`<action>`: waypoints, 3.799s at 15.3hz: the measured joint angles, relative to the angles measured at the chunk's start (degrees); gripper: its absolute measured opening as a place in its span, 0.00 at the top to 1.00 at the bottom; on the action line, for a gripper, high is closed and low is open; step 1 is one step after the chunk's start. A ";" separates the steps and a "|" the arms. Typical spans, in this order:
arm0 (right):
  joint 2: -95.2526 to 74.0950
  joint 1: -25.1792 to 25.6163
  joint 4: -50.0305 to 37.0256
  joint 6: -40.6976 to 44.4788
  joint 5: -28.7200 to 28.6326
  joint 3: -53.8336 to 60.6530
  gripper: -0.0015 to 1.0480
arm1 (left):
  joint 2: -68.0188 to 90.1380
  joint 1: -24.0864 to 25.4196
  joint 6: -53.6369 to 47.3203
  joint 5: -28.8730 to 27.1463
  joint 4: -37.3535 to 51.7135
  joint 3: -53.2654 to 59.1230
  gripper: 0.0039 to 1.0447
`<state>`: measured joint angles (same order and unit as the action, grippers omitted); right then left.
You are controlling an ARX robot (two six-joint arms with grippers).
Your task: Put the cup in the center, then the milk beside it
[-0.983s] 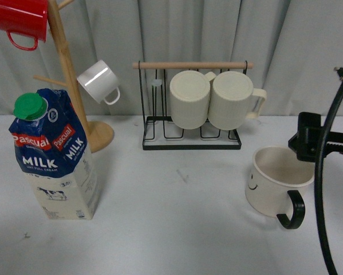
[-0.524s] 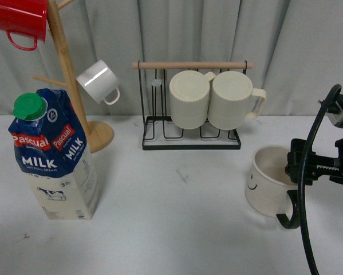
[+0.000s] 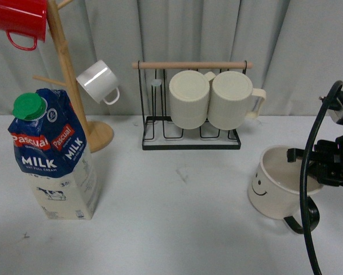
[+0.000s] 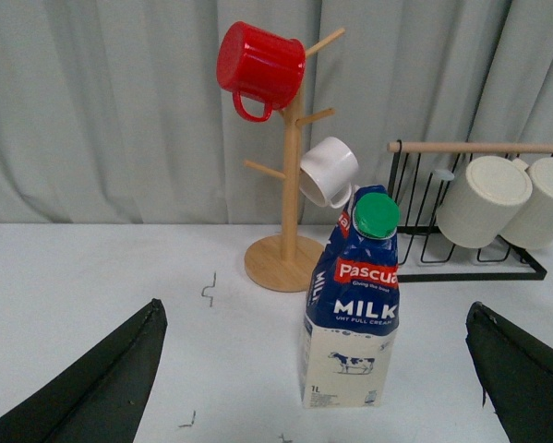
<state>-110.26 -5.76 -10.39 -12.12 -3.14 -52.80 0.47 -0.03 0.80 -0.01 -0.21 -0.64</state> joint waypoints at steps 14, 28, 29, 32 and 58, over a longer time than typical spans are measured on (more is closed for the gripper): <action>-6.82 -14.19 12.07 -5.11 6.64 -15.56 0.97 | 0.00 0.00 0.00 0.00 0.00 0.00 0.06; -6.32 -14.45 11.30 -7.93 4.52 -15.10 0.46 | 0.00 0.00 0.00 0.00 0.00 0.00 0.06; -3.23 -14.43 9.38 -8.02 3.28 -13.00 0.34 | 0.00 0.00 0.00 0.00 0.00 0.00 0.06; 9.94 -13.94 -17.20 -3.13 9.07 -0.55 0.21 | 0.00 0.00 0.00 0.09 -0.04 0.00 0.06; 86.47 5.77 -13.53 11.78 3.19 52.13 0.98 | 0.00 0.02 0.00 0.00 0.00 0.00 0.06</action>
<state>-23.79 0.01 -23.92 -0.34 0.05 -0.67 0.47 -0.01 0.80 -0.01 -0.21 -0.64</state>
